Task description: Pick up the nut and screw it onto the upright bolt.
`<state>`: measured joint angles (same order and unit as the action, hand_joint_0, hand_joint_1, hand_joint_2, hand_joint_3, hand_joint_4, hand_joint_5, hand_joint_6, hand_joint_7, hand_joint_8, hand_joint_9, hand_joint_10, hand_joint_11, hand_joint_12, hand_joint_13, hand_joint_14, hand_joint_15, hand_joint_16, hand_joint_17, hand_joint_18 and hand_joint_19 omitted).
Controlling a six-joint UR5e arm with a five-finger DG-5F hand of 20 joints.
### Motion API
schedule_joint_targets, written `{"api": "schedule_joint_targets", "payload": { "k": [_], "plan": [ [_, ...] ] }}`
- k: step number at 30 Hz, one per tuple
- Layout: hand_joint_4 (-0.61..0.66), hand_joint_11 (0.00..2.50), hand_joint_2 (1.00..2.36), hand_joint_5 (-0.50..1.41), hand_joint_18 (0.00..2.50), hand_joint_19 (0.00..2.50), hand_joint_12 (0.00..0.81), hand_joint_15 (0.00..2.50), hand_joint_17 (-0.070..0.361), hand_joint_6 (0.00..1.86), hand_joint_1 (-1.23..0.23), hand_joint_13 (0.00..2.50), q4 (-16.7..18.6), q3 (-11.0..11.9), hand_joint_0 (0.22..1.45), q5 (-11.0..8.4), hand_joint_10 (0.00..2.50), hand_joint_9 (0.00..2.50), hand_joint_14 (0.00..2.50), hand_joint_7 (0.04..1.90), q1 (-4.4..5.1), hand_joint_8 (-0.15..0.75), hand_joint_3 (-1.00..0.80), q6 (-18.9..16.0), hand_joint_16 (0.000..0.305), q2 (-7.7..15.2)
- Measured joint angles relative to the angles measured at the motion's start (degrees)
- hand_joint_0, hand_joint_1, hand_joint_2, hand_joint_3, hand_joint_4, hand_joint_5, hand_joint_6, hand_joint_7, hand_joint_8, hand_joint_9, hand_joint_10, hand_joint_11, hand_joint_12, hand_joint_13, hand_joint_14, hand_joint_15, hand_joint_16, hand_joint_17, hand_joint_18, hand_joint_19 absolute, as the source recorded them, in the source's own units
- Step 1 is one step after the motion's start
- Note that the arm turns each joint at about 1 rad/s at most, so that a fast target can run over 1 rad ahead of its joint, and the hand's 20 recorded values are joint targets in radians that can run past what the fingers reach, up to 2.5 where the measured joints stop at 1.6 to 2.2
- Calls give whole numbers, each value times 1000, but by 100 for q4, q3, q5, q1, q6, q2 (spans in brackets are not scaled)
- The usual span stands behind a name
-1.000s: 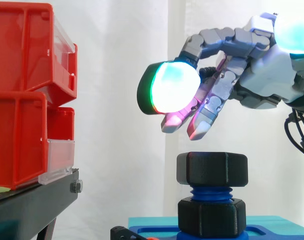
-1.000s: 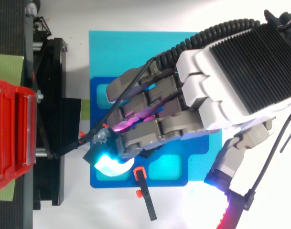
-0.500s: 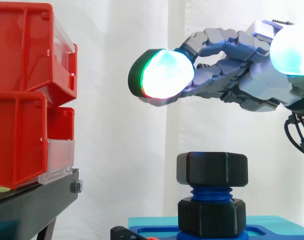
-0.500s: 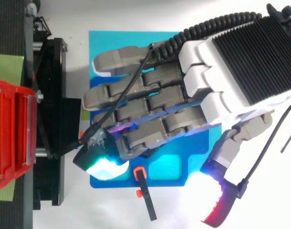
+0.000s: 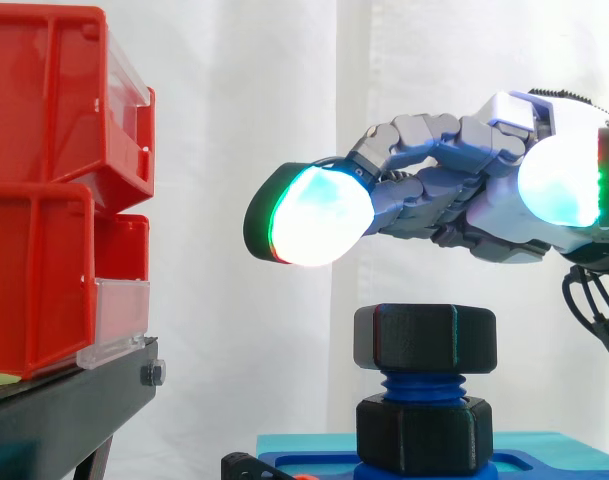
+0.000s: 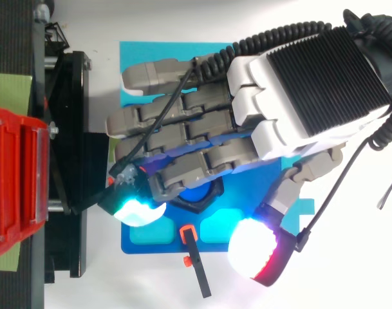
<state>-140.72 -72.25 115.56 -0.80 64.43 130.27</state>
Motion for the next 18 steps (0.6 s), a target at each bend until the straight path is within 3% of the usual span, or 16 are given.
{"api": "schedule_joint_targets", "payload": {
  "k": [18],
  "plan": [
    [186, 0, 1000, -149, 154, 0, 304, 0, 75, 502, -343, 428, -326, -6, 470, -33, 0, 606, 0, 638, -53, 235, -500, 406, 33, 24]
  ]
}}
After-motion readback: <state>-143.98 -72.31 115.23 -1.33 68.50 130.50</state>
